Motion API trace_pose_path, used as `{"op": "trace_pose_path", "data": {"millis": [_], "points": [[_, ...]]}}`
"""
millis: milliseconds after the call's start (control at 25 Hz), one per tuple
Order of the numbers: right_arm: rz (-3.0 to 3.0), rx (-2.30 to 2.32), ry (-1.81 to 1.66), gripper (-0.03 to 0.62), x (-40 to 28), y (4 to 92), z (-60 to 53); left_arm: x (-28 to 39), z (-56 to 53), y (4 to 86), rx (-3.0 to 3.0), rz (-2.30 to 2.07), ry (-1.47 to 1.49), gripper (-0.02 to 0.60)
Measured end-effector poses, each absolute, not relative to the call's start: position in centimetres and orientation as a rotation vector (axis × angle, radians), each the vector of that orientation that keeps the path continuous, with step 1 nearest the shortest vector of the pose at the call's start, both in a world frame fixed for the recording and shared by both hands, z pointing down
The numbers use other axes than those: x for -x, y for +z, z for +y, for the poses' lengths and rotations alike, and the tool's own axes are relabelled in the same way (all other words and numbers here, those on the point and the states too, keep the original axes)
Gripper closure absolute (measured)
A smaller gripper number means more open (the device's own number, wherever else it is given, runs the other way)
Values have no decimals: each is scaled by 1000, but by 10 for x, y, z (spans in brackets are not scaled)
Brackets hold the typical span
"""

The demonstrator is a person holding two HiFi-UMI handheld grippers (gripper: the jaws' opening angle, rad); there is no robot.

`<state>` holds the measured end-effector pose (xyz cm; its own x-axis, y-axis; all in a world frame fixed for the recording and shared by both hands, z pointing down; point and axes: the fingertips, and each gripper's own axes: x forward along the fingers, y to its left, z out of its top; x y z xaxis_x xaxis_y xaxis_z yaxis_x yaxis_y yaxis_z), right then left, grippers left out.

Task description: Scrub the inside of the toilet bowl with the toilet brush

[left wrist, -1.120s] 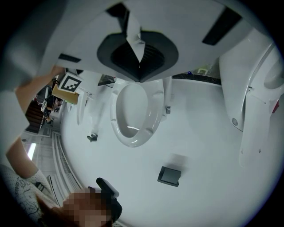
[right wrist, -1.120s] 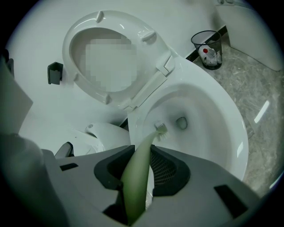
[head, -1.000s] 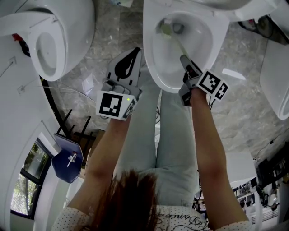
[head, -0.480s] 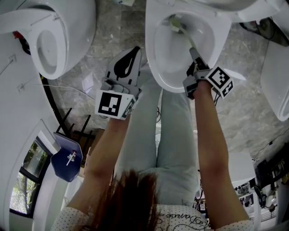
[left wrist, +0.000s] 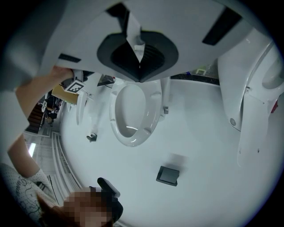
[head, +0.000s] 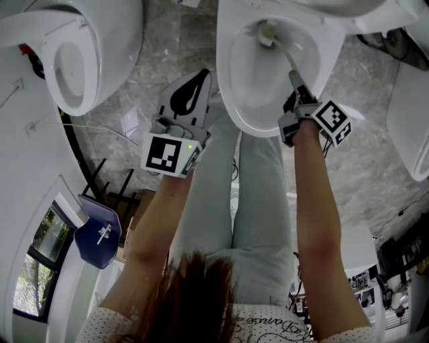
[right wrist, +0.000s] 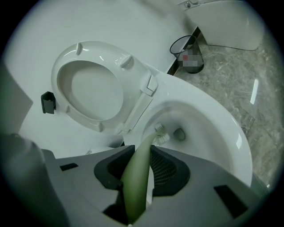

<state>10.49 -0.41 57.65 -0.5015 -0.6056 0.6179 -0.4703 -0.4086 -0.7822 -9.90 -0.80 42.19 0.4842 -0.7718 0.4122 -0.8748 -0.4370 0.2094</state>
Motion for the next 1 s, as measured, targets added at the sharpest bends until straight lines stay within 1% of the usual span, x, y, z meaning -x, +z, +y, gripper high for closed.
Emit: {"op": "trace_pose_path", "data": {"millis": [360,600,800,1000], "points": [[1532,1556,-2034,474,-129,580,-3,99,-9,423,-2339,-1375,345,580],[1581,1633,-2016,474,-151,579,10,95,-8,419,-2354,-1363,332,578],[1611,1626,-2013,475,-151,575,17,94,-8,416,-2365,-1367,330,580],[1835,1591,-1982,475,-135,552,27,91,-4,413,-2381,-1356,326,580]]}}
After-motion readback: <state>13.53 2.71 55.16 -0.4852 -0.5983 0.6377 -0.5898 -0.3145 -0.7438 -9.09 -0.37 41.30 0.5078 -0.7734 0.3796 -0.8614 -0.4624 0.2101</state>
